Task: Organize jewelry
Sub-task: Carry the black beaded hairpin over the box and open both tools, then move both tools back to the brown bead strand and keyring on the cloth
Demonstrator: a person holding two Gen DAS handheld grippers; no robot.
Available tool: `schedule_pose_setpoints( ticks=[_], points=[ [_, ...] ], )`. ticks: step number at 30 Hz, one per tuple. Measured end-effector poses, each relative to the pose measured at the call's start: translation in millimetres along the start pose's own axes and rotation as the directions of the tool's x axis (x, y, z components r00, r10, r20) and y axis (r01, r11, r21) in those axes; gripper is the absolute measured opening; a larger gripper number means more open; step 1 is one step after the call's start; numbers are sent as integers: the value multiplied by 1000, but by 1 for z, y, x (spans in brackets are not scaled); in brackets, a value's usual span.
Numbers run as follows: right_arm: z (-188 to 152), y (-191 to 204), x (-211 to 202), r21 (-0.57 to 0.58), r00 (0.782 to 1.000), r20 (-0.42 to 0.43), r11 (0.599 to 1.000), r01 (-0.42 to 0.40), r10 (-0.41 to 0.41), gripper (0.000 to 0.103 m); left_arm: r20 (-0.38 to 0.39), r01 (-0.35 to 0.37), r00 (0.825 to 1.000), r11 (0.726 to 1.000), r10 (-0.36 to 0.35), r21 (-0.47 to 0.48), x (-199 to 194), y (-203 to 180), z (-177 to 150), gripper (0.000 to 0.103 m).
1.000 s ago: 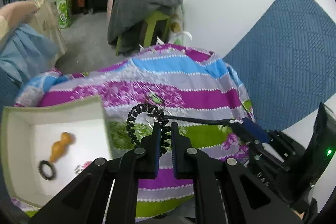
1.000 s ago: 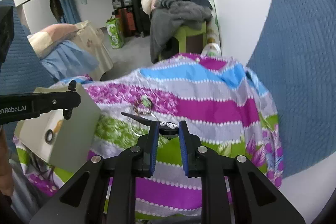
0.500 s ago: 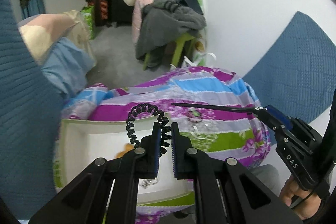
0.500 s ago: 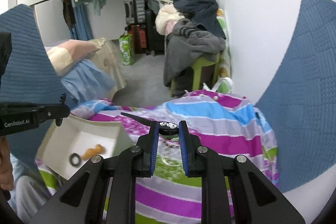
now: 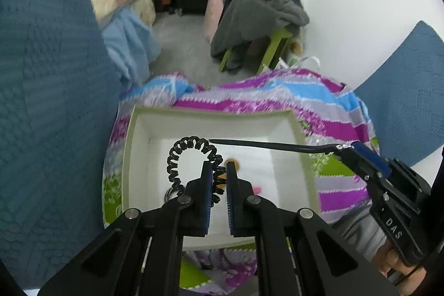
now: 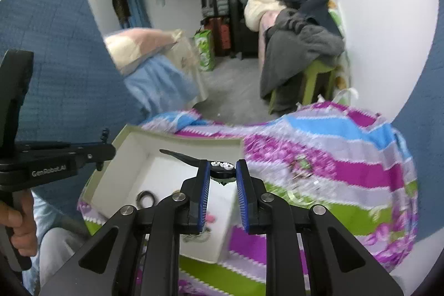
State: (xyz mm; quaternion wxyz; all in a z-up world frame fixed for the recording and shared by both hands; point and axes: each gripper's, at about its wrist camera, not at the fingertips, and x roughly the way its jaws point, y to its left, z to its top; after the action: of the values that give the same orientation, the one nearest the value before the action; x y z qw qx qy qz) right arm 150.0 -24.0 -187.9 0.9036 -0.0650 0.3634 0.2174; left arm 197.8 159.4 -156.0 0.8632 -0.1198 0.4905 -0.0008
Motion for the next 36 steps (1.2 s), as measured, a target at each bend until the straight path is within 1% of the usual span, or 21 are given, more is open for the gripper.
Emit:
schedule_pose_setpoints(
  ticks=[3, 9, 11, 14, 15, 16, 17, 19, 20, 21, 23, 24, 26, 28, 31, 34, 36],
  points=[
    [-13, 11, 15, -12, 1000, -28, 1000, -6, 6, 17, -37, -2, 999, 1000, 1, -13, 17, 12, -12, 8],
    [-33, 19, 36, -25, 996, -86, 999, -21, 19, 17, -77, 0, 997, 999, -3, -34, 36, 22, -26, 8],
    [-34, 19, 36, -25, 995, -92, 999, -30, 28, 18, -74, 16, 997, 999, -19, -37, 37, 22, -27, 8],
    [-30, 18, 34, -24, 994, -98, 999, -44, 42, 18, -52, 13, 999, 999, -15, -36, 31, 18, -25, 9],
    [-28, 18, 31, -25, 995, -89, 998, -53, 50, 21, -47, 18, 999, 999, -19, -33, 29, 16, -23, 10],
    [-26, 17, 26, -27, 995, -74, 998, -62, 60, 33, -38, 30, 999, 999, -31, -27, 24, 13, -22, 10],
    [-24, 17, 22, -28, 996, -63, 997, -71, 70, 37, -33, 36, 999, 999, -37, -26, 21, 11, -20, 10],
    [-19, 15, 11, -33, 996, -39, 996, -87, 86, 37, -4, 43, 999, 999, -43, -27, 11, 7, -18, 10],
    [-16, 14, 6, -36, 995, -27, 995, -93, 92, 37, 6, 41, 999, 999, -41, -31, 8, 5, -17, 17],
    [-13, 12, 0, -38, 995, -11, 994, -99, 98, 37, 15, 34, 999, 998, -33, -44, 4, 3, -16, 37],
    [-6, 5, -16, -42, 994, 30, 994, -101, 103, 37, 67, 38, 997, 998, -35, -51, -8, -5, -14, 59],
    [-3, 2, -21, -43, 994, 44, 994, -99, 101, 37, 94, 37, 995, 998, -33, -43, -14, -11, -14, 60],
    [3, -7, -32, -41, 992, 69, 994, -99, 101, 37, 112, 37, 993, 999, -32, -39, -20, -21, -12, 60],
    [7, -20, -44, -35, 990, 98, 995, -96, 99, 37, 136, 68, 989, 997, -63, -31, -26, -35, -11, 60],
    [12, -41, -60, -31, 986, 145, 997, -74, 77, 37, 164, 92, 983, 996, -88, -18, -30, -58, -8, 60],
    [12, -65, -69, -11, 984, 169, 998, -60, 61, 37, 180, 133, 975, 991, -129, -6, -28, -82, -8, 58],
    [9, -83, -71, 4, 983, 178, 999, -44, 43, 37, 182, 142, 973, 990, -140, -1, -23, -97, -8, 58]
  ],
)
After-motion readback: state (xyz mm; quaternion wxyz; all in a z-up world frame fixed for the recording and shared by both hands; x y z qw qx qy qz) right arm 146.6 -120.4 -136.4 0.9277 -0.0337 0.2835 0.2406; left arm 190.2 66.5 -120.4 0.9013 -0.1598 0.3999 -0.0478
